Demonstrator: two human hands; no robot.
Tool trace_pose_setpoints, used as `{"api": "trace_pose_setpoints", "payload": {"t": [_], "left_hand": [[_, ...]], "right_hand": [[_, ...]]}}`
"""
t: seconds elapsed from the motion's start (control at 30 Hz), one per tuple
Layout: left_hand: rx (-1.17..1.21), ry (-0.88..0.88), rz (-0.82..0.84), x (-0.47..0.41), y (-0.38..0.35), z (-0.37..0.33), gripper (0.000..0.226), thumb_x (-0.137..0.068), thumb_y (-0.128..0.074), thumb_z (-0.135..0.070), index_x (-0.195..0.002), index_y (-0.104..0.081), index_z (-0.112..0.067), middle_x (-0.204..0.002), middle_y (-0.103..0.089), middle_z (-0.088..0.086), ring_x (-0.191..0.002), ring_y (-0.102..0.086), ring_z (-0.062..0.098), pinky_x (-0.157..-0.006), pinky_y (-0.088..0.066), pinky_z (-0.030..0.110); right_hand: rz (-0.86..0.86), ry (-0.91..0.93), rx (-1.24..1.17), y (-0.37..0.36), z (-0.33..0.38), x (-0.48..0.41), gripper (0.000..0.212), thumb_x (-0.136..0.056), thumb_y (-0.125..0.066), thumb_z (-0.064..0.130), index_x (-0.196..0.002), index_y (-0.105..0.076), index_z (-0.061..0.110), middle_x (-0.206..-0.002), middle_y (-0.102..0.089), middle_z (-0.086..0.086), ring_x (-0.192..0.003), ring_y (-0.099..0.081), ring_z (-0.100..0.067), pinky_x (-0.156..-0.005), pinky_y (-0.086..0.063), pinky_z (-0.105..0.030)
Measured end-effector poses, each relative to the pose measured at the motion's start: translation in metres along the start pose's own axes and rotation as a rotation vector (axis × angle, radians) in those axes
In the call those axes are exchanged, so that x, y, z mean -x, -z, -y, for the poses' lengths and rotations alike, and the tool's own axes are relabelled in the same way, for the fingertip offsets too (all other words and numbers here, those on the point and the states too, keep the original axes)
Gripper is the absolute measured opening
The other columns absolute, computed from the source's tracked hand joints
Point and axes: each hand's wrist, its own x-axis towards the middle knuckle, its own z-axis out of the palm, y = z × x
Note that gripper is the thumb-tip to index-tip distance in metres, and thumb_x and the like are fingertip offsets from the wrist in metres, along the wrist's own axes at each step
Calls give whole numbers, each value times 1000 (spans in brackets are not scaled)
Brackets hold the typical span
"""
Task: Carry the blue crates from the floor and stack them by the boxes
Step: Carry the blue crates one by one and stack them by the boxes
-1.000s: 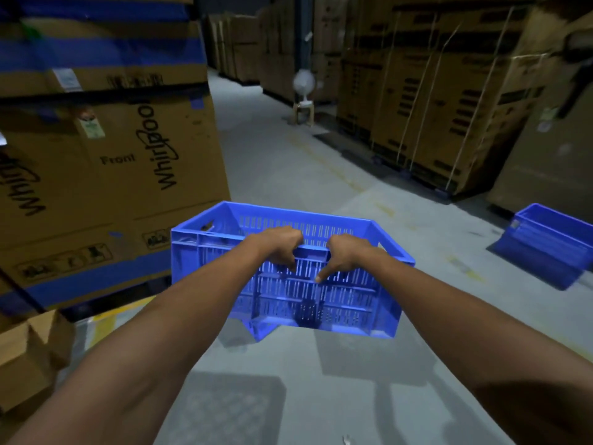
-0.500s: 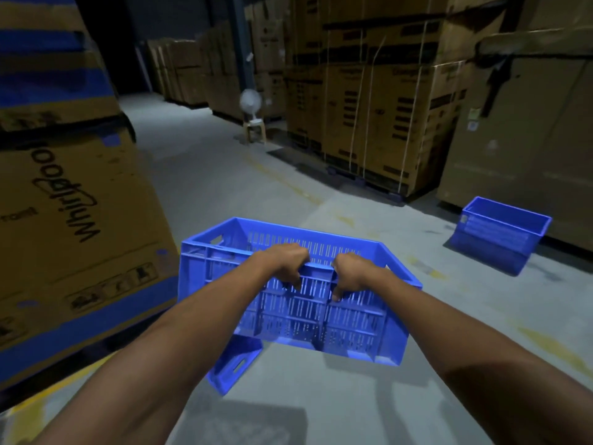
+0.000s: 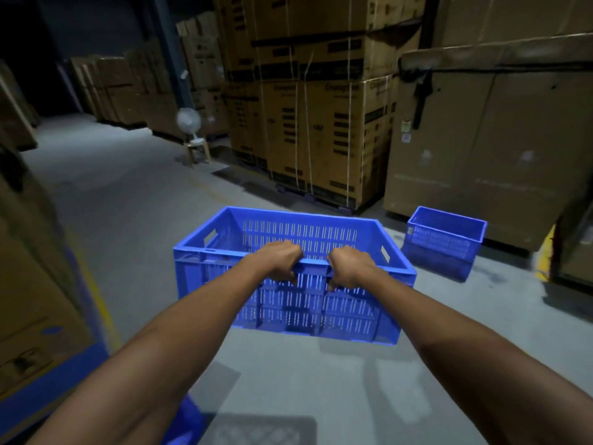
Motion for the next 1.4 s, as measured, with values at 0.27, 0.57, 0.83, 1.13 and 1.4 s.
{"api": "trace_pose_setpoints", "payload": {"t": [0.27,0.57,0.83,1.13,1.4], "left_hand": [[-44,-95,-61,-156,14,37,24,-81,-75,-30,-95,-60,-17,-94,-61,5,-85,-58,25,-71,-48,36],[-19,-221,-101,-363,46,112,30,-78,-77,-35,-86,-54,-18,-103,-62,11,-93,-60,32,-66,-40,36],[-36,-342,-195,-521,70,127,27,-81,-72,-34,-92,-60,-14,-103,-62,14,-96,-59,36,-78,-50,43],[-69,-406,-270,-735,85,100,23,-83,-68,-35,-91,-59,-15,-102,-62,14,-96,-60,37,-74,-45,40],[-51,-410,-262,-923,100,78,23,-84,-67,-36,-95,-59,-16,-108,-64,13,-103,-60,35,-78,-44,39]], "right_hand": [[-87,-98,39,17,-75,-121,33,-71,-83,36,-89,-60,19,-94,-64,-4,-91,-62,-28,-70,-48,-37],[-113,-255,104,63,-148,-296,33,-71,-82,33,-80,-54,19,-85,-56,-3,-91,-62,-29,-67,-45,-37],[-211,-369,165,90,-231,-398,22,-77,-75,26,-82,-55,19,-94,-64,-9,-91,-63,-34,-66,-43,-38],[-275,-468,193,100,-387,-526,18,-78,-71,26,-91,-61,19,-102,-66,-11,-98,-64,-34,-68,-40,-35],[-282,-503,159,119,-528,-645,15,-83,-67,26,-95,-64,18,-104,-68,-10,-100,-64,-33,-72,-42,-34]]}}
